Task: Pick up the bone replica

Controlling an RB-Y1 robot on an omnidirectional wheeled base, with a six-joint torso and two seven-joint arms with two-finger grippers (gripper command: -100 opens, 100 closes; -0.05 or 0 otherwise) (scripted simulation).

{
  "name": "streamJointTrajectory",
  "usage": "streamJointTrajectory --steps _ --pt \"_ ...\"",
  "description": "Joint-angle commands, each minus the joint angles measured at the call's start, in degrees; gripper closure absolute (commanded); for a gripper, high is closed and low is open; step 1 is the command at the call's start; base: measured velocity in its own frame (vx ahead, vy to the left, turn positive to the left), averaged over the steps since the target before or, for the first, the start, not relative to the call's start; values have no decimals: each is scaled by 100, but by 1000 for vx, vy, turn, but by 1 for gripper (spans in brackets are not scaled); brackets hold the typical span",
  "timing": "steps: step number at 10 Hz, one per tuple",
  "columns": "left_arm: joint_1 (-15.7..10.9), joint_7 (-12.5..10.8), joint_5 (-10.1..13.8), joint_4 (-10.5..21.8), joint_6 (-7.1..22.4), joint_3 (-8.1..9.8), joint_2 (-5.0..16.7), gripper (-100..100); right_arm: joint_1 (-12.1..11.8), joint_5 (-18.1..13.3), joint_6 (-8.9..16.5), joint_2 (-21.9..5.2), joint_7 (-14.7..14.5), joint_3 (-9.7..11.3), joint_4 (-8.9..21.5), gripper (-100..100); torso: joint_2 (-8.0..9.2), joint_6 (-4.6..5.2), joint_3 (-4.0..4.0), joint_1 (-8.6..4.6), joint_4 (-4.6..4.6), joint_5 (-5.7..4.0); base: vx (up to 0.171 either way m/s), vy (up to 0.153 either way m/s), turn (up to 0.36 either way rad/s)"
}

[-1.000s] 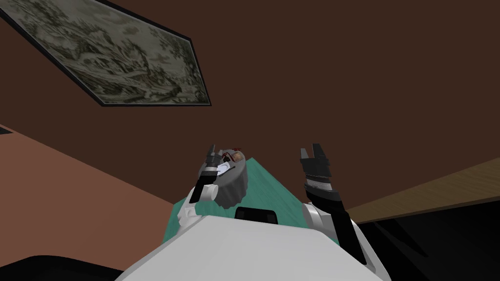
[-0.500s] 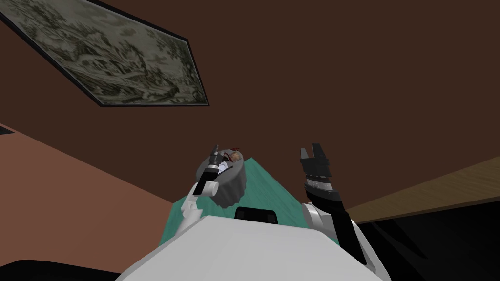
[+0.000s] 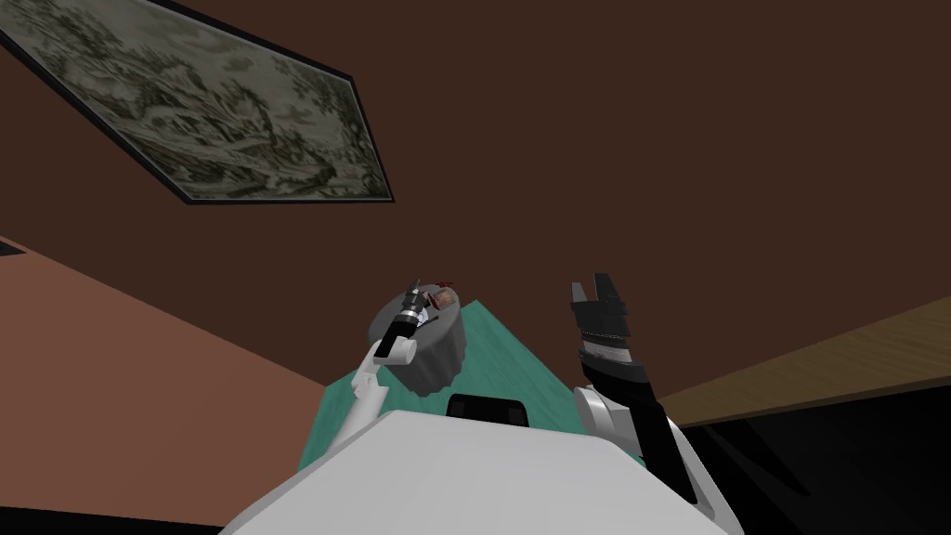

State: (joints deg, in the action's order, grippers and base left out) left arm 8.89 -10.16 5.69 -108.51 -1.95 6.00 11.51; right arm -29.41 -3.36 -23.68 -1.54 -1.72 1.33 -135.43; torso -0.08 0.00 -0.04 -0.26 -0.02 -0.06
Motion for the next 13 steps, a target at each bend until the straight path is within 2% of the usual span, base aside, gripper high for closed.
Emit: streamJointTrajectory --steps 1,2,3,4,5,6,7,8,9,10,11,12,13 --pt "-111 -29 -4 151 231 23 16 -100 0 0 0 0 0 0 0 0 0 0 0 0 0 0 11 -67 6" --pt "-295 -99 12 350 441 72 79 -100 0 0 0 0 0 0 0 0 1 0 1 2 0 0 -1 -74 4" --pt "-295 -99 12 417 540 72 79 -100 0 0 0 0 0 0 0 0 3 0 2 1 0 0 11 -63 5" --pt "-478 -170 32 669 702 120 140 -100 0 0 0 0 0 0 0 0 1 -1 1 4 0 0 27 -79 1" --pt "-478 -170 32 688 840 120 140 -100 0 0 0 0 0 0 0 0 -4 0 -2 -2 -1 0 25 -62 4" --pt "-660 -243 56 929 1002 167 199 -100 0 0 0 0 0 0 0 0 -4 -1 -2 3 -1 0 24 -54 -1" --pt "-660 -243 56 964 1180 167 199 -100 0 0 0 0 0 0 0 0 -5 0 -3 6 -1 1 14 -50 -4" --pt "-840 -317 86 1165 1370 212 259 -100 0 0 0 0 0 0 0 0 -1 -2 -1 10 -1 1 15 -71 -1" --pt "-840 -317 86 1243 1506 212 259 -100 0 0 0 0 0 0 0 0 -2 0 -1 3 0 0 20 -56 -1" --pt "-1015 -392 120 1403 1698 256 320 -100 0 0 0 0 0 0 0 0 -1 -1 -1 7 -1 1 31 -51 -7" --pt "-1015 -392 120 1524 1836 256 320 -100 0 0 0 0 0 0 0 0 -6 0 -3 9 -1 1 26 -41 -5" --pt "-1015 -392 120 1524 1836 256 320 -100 0 0 0 0 0 0 0 0 -4 -1 -3 12 -2 2 7 -16 2" --pt "-1187 -467 160 1740 2143 297 382 -100 0 0 0 -1 0 -1 0 0 1 -2 0 21 0 3 15 -30 -12"
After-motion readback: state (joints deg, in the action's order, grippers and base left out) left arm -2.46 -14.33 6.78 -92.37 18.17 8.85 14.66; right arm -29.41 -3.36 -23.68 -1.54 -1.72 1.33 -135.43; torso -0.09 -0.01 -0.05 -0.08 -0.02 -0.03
